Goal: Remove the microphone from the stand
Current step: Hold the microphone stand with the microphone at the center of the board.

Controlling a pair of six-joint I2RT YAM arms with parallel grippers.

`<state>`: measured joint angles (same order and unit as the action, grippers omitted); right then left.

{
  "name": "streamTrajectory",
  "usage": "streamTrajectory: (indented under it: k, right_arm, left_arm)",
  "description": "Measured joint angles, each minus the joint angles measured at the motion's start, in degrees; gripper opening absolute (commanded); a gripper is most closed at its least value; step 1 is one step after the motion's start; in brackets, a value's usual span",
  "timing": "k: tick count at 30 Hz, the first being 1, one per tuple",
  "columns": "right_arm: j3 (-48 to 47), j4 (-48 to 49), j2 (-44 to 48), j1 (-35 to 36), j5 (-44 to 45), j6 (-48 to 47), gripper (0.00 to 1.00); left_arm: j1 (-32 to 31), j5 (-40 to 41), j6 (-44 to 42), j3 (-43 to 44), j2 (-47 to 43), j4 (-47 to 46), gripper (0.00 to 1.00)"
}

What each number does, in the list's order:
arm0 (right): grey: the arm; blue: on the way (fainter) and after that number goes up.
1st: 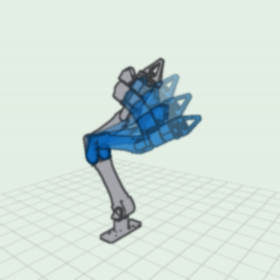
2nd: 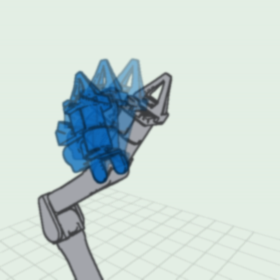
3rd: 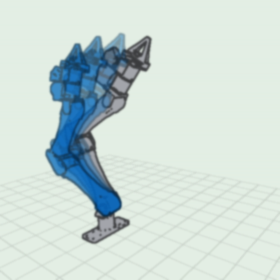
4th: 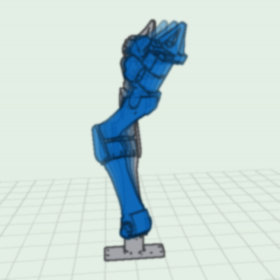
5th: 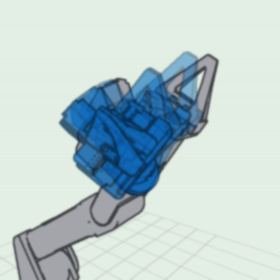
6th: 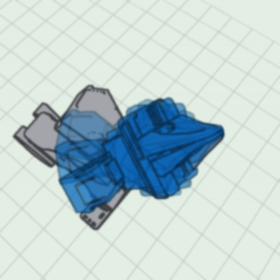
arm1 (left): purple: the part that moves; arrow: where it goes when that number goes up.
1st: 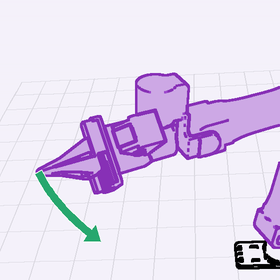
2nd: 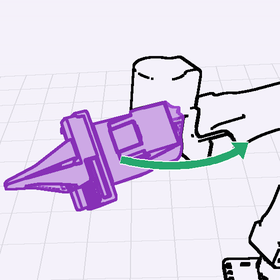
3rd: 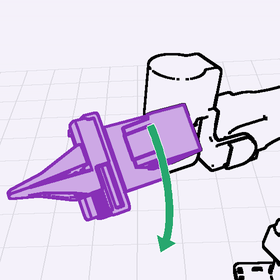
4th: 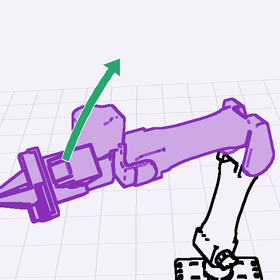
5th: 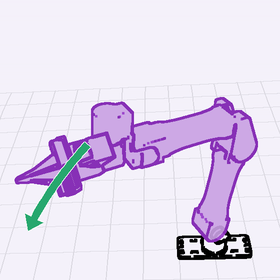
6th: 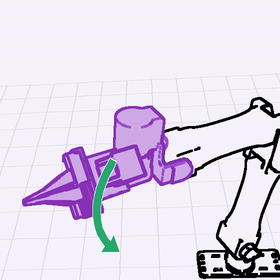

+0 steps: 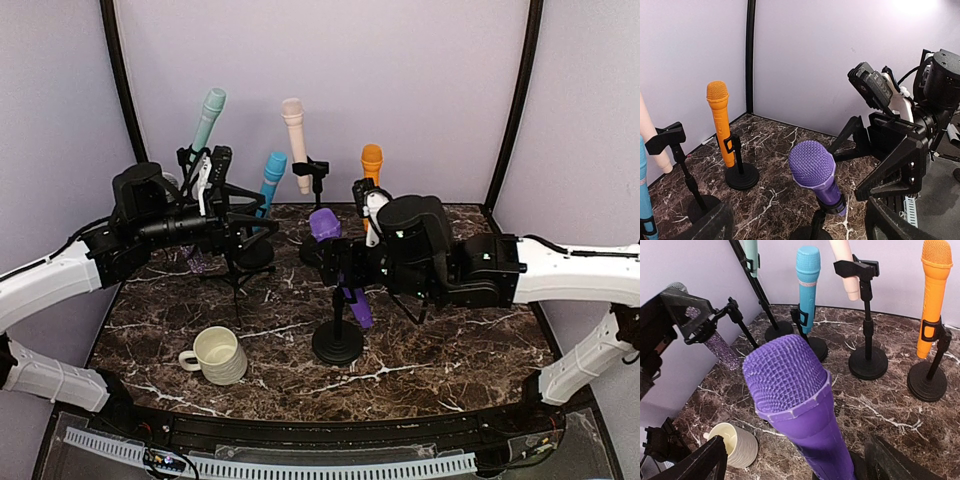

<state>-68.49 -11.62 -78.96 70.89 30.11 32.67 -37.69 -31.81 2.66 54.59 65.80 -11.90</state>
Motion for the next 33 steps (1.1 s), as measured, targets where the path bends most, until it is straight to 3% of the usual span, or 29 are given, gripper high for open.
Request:
streamTrajectory:
  k: [13,24,27,33]
  right_arm:
    - [-12.68,-11.04,-12.07,0.92,8.33,1.86,0.91]
    - [-16.98,-15.41,-14.38,0.94,16.28,0.74,0.85]
    - [-18.36,-15.39,-15.52,0.83,17.35,-0.76,0.79]
    - [-21.03,-15.02,-18.78,0.68,18.43,-4.28,0.55]
  left_arm:
    - [0.0,2.84,1.97,0.0,-0.46,0.98,0.93]
    - [0.0,3.39,2.78,0.0,1.09,2.29,0.93]
    - [0.0,3.39,2.8,0.0,1.33,2.43,0.93]
    - [0.0,3.39,2.78,0.02,1.66,2.73,0.93]
